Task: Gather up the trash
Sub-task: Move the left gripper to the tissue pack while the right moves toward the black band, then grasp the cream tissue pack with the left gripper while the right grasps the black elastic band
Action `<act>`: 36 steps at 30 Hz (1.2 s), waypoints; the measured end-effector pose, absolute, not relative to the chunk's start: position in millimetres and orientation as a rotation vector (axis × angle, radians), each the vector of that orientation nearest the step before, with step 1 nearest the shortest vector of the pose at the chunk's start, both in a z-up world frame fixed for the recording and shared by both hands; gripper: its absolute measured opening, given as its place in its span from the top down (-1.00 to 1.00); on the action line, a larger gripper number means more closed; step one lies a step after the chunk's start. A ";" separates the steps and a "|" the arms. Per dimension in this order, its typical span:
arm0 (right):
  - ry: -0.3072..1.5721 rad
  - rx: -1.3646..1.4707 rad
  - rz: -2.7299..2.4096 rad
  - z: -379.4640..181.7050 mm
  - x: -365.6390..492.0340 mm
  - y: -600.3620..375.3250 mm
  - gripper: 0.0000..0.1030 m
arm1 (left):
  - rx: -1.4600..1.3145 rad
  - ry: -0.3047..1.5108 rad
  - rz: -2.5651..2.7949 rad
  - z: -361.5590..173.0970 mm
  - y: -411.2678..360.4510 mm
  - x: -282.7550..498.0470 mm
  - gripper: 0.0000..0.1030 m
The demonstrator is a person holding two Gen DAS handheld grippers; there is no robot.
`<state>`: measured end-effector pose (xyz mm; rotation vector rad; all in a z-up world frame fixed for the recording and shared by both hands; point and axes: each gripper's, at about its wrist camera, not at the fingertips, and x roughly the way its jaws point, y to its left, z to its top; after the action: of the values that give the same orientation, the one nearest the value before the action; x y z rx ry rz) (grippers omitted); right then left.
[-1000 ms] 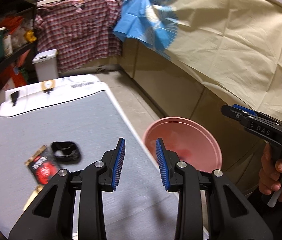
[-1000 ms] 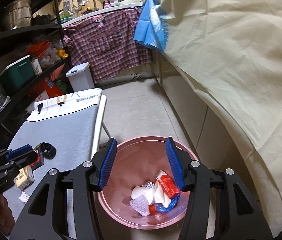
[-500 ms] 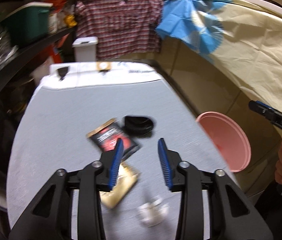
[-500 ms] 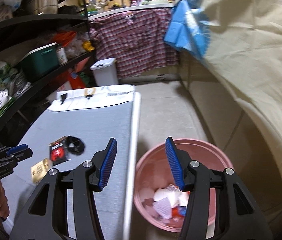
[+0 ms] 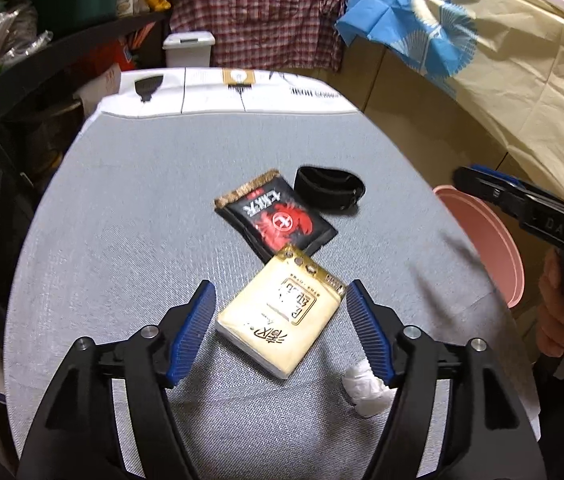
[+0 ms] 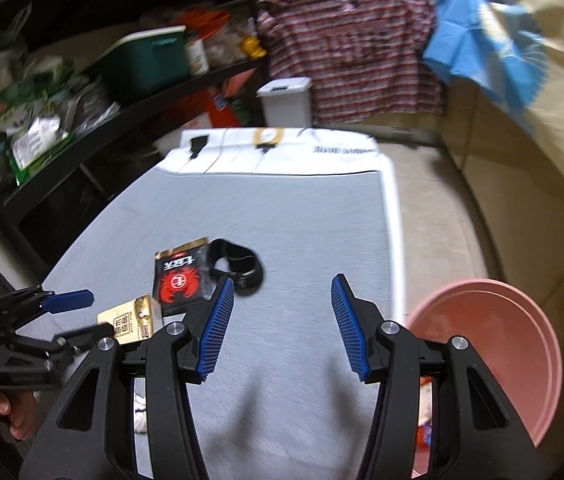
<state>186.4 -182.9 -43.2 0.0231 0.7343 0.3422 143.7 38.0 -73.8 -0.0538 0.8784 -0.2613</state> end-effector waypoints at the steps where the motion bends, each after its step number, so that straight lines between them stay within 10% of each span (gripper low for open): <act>1: 0.740 0.020 0.351 -46.2 188.8 -178.5 0.00 | -0.051 0.891 -0.262 -77.4 37.6 145.3 -0.30; 29: 0.880 -0.122 0.435 -105.1 258.5 -110.7 -0.12 | -0.158 0.912 -0.172 -93.0 71.3 170.8 -0.01; 36: 0.890 -0.156 0.443 -109.7 257.3 -103.9 0.35 | -0.116 0.944 -0.208 -98.1 64.3 172.4 -0.13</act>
<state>257.3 -103.9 -109.7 -0.1560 0.8902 0.4435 172.4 64.3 -98.1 -0.1163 0.9445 -0.2078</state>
